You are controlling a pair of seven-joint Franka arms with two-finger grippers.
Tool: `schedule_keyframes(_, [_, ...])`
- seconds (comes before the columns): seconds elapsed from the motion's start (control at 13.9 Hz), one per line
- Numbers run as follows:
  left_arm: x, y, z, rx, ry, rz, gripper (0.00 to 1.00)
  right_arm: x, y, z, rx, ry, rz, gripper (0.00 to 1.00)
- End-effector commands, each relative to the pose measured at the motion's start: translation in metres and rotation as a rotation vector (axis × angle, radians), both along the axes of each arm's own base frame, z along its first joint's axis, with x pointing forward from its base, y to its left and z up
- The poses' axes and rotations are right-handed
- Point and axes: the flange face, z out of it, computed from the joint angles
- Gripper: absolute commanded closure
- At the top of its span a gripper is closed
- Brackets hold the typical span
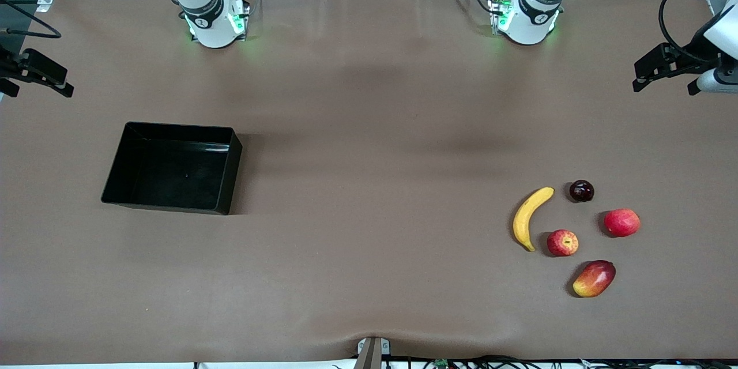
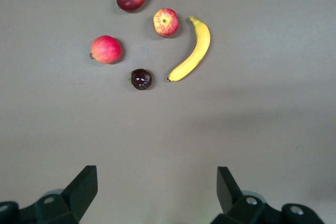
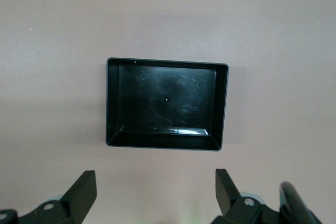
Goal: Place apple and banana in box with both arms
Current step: 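Move the left gripper toward the fruit while the right gripper nears the box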
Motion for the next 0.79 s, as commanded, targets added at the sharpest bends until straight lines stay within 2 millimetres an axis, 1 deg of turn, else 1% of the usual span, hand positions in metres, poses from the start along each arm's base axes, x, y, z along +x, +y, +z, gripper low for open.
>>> schedule_keyframes(0.0, [0.004, 0.003, 0.006, -0.005, -0.010, 0.017, 0.00, -0.001, -0.001, 0.002, -0.014, -0.007, -0.008, 0.00])
schedule_keyframes(0.07, [0.006, 0.005, 0.009, -0.005, -0.016, 0.020, 0.00, -0.001, -0.001, 0.002, -0.014, -0.007, -0.008, 0.00])
schedule_keyframes(0.29, [0.021, 0.014, 0.002, -0.005, -0.009, 0.034, 0.00, 0.000, -0.002, 0.001, -0.016, -0.006, -0.010, 0.00])
schedule_keyframes(0.36, [0.023, 0.015, -0.001, -0.006, -0.003, 0.036, 0.00, 0.002, -0.003, -0.002, -0.016, 0.001, -0.011, 0.00])
schedule_keyframes(0.43, [0.025, 0.015, -0.003, -0.007, -0.001, 0.039, 0.00, 0.008, -0.005, -0.011, -0.020, 0.020, -0.015, 0.00])
schedule_keyframes(0.5, [0.029, 0.014, -0.009, -0.014, 0.008, 0.040, 0.00, 0.012, -0.004, -0.018, -0.021, 0.034, -0.012, 0.00])
schedule_keyframes(0.65, [0.040, 0.014, -0.026, -0.013, 0.028, 0.039, 0.00, 0.013, -0.006, -0.020, -0.026, 0.036, -0.012, 0.00])
schedule_keyframes(0.72, [0.051, 0.014, -0.036, -0.013, 0.033, 0.040, 0.00, 0.017, -0.006, -0.028, -0.034, 0.052, -0.011, 0.00])
